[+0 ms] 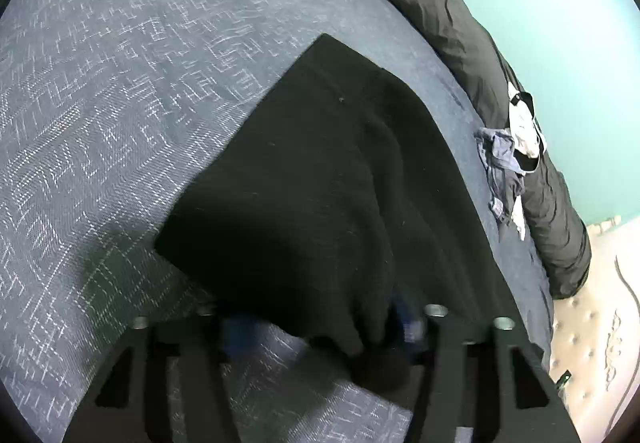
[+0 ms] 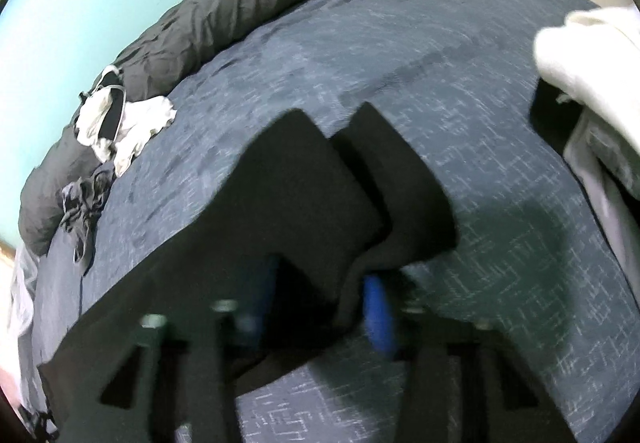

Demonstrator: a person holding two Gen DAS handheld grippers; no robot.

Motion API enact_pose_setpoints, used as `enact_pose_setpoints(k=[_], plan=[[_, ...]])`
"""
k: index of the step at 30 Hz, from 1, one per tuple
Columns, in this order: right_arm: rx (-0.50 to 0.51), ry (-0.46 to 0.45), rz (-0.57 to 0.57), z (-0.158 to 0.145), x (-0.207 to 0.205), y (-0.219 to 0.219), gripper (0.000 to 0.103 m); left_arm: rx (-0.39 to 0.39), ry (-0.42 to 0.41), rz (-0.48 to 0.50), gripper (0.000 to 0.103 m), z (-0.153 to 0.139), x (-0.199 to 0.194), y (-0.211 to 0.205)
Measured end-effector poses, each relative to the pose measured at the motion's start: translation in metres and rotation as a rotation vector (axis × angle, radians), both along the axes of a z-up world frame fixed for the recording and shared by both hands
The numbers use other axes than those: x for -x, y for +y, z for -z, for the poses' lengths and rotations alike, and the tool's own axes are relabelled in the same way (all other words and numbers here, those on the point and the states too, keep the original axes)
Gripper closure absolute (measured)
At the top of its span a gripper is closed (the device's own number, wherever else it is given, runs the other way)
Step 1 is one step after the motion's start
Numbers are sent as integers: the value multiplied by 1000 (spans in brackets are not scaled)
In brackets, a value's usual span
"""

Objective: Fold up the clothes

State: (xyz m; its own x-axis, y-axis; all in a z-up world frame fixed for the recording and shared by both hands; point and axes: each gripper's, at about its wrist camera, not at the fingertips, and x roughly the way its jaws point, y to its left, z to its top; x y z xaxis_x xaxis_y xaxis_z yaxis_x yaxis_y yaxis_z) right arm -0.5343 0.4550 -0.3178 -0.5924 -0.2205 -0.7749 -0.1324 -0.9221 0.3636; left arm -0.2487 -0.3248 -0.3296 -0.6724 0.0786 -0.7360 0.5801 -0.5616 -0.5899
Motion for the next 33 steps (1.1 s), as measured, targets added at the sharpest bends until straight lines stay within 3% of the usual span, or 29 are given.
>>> enact_pose_setpoints(k=[1, 3, 5, 12, 21, 29, 33], plan=[[-8, 7, -5, -2, -1, -1, 92, -8, 5, 0, 63, 0, -1, -3], [-19, 29, -12, -11, -5, -3, 95, -4, 14, 8, 75, -2, -3, -7], [-38, 65, -11, -25, -10, -4, 96, 17, 26, 24, 79, -11, -2, -8], [-60, 148, 2, -92, -30, -7, 97, 53, 81, 36, 82, -54, 0, -15], [-24, 183, -25, -156, -89, -7, 97, 60, 114, 6, 83, -99, -42, -34], [9, 100, -68, -123, -171, -8, 97, 41, 86, 11, 83, -93, -131, -53], [24, 48, -87, -102, -213, -8, 97, 20, 49, 4, 83, -74, -172, -58]])
